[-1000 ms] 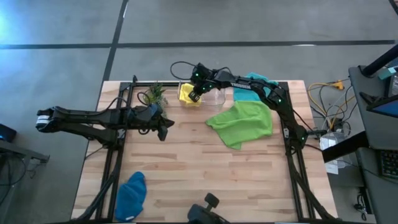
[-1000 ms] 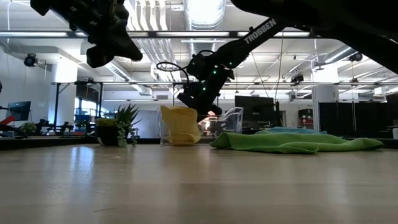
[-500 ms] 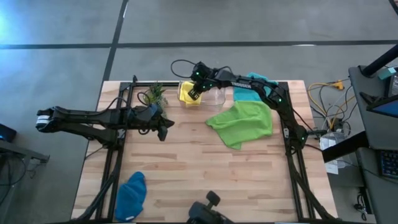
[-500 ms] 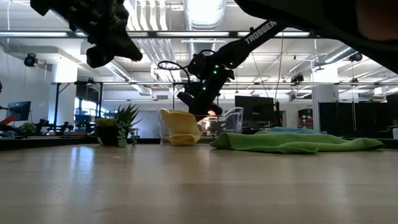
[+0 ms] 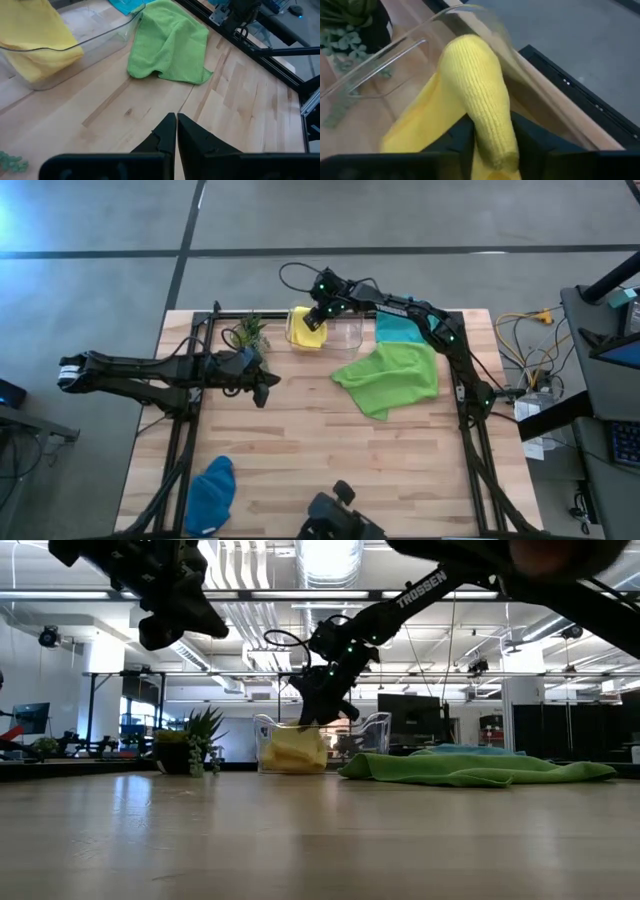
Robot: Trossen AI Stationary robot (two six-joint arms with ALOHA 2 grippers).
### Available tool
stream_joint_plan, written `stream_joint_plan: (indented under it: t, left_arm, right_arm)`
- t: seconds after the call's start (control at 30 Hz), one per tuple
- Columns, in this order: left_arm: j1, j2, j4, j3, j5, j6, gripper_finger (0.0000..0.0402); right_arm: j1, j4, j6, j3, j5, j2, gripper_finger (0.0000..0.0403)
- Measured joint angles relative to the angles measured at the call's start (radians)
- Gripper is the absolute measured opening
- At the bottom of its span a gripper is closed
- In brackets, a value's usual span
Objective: Fold microfiber towels
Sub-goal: Put the yellow towel into the bin
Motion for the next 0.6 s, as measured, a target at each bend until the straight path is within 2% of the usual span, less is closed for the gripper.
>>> stream_joint_plan:
  t: [0.17, 0.3, 0.43, 0.53, 0.6]
  left_arm:
    - [0.000, 0.000, -0.003, -0.011, 0.009, -0.001, 0.0000]
    - [0.000, 0.000, -0.001, -0.011, 0.013, -0.001, 0.0000]
    - [0.000, 0.000, 0.000, -0.011, 0.014, 0.000, 0.0000]
    - [0.000, 0.000, 0.000, -0.011, 0.025, -0.001, 0.0000]
    - [0.000, 0.000, 0.000, -0.012, 0.026, -0.001, 0.0000]
  right_arm:
    - [-0.027, -0.113, -0.040, 0.082, -0.036, -0.005, 0.0168]
    - [-0.040, -0.207, -0.093, 0.132, -0.129, -0.005, 0.0188]
    - [-0.038, -0.315, -0.280, 0.164, -0.188, -0.006, 0.0188]
    - [-0.034, -0.437, -0.448, 0.180, -0.188, -0.007, 0.0173]
    - [-0.028, -0.476, -0.512, 0.173, -0.145, -0.007, 0.0153]
